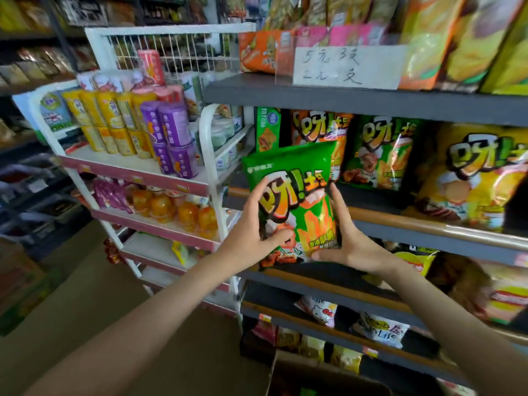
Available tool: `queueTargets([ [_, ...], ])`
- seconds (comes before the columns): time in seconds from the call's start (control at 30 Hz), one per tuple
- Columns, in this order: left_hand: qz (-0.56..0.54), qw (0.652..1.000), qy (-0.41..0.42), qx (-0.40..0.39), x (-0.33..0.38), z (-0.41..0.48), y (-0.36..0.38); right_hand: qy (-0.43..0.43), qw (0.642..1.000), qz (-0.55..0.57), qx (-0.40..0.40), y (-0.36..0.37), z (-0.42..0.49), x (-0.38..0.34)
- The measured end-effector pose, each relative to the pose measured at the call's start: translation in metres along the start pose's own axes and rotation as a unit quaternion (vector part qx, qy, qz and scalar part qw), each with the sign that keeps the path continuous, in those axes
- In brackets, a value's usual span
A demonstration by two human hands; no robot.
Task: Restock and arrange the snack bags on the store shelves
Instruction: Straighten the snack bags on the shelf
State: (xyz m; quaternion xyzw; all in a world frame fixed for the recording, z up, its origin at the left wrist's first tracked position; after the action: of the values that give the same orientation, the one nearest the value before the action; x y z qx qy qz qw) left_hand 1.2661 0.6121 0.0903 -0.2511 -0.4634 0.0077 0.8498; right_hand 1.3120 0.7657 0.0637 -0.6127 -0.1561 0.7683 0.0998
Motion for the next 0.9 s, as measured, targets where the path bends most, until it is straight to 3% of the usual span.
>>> queueTargets([
  [0.1, 0.117, 0.985, 0.121, -0.042, 0.033, 0.018, 0.034, 0.042, 0.996, 0.014, 0.077, -0.039, -0.007, 0.012],
  [0.23, 0.189, 0.953, 0.235, -0.011, 0.067, 0.046, 0.069, 0.017, 0.975, -0.074, 0.207, -0.1, -0.012, 0.009],
  [0.43, 0.148, 0.97, 0.185, -0.048, 0.064, 0.09, 0.109, -0.076, 0.923, -0.209, 0.313, -0.154, -0.017, -0.015],
  [0.5, 0.13, 0.975, 0.176, -0.045, 0.06, 0.098, 0.113, -0.072, 0.916, -0.219, 0.328, -0.16, -0.015, -0.014],
  [0.67, 0.153, 0.963, 0.219, -0.026, 0.057, 0.104, 0.112, -0.051, 0.915, -0.224, 0.333, -0.169, -0.008, -0.006],
  [0.8, 0.13, 0.958, 0.247, -0.061, 0.054, 0.108, 0.119, -0.004, 0.929, -0.205, 0.307, -0.172, 0.001, 0.009],
  [0.9, 0.107, 0.972, 0.188, -0.093, 0.046, 0.119, 0.13, 0.015, 0.93, -0.176, 0.323, -0.175, 0.0, 0.021],
])
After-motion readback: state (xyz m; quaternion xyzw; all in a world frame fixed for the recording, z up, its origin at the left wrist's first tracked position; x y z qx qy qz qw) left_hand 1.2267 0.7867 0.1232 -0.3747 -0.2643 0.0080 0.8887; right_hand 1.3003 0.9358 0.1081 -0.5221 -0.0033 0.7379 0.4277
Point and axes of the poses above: each hand's wrist, its own z-axis towards the middle knuckle, its own y-axis out of the palm, x = y × z, the point moved 9 cm from there along z, towards the middle knuckle, and after that the axes turned 7 degrees about x, right-handed, at the moved point
